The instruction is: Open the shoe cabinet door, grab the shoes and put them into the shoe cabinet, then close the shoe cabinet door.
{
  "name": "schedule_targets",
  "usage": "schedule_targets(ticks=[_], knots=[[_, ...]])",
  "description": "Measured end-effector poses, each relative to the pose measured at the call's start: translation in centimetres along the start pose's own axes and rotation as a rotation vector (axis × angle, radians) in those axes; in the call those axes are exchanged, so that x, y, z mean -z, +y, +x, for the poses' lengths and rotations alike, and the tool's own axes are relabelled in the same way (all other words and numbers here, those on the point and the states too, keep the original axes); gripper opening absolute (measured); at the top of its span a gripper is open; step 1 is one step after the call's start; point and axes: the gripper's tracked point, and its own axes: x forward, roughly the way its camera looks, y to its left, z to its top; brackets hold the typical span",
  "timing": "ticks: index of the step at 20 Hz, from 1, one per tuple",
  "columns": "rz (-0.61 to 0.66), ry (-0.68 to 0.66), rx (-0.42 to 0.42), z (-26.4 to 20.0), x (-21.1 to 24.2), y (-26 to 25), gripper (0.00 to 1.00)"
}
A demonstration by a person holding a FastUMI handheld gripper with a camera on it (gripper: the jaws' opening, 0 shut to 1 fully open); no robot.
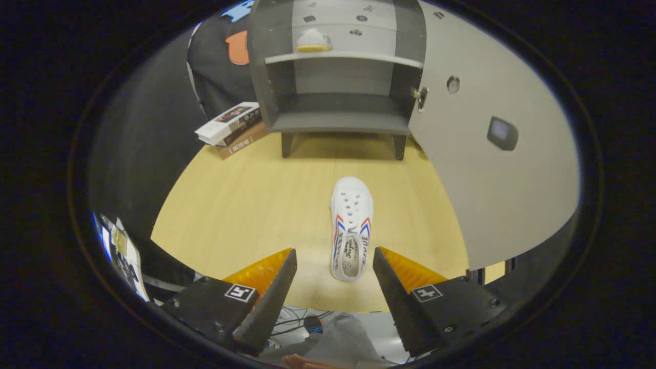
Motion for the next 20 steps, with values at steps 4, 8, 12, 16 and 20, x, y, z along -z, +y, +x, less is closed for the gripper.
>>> schedule_targets(ticks=[4,8,12,16,20], knots=[[0.061,0.071,-0.026,4.6,-0.3,-0.1,0.90],[0.122,0.179,-0.041,8.5,0.8,0.0,0.80],[0.146,0.234,-0.026,11.4,1.5,-0.7,0.55],[0.191,0.253,-0.067,12.9,1.9,-0.6,0.08],[0.129,0.228,-0.036,13.4,1.9,-0.5,0.07]])
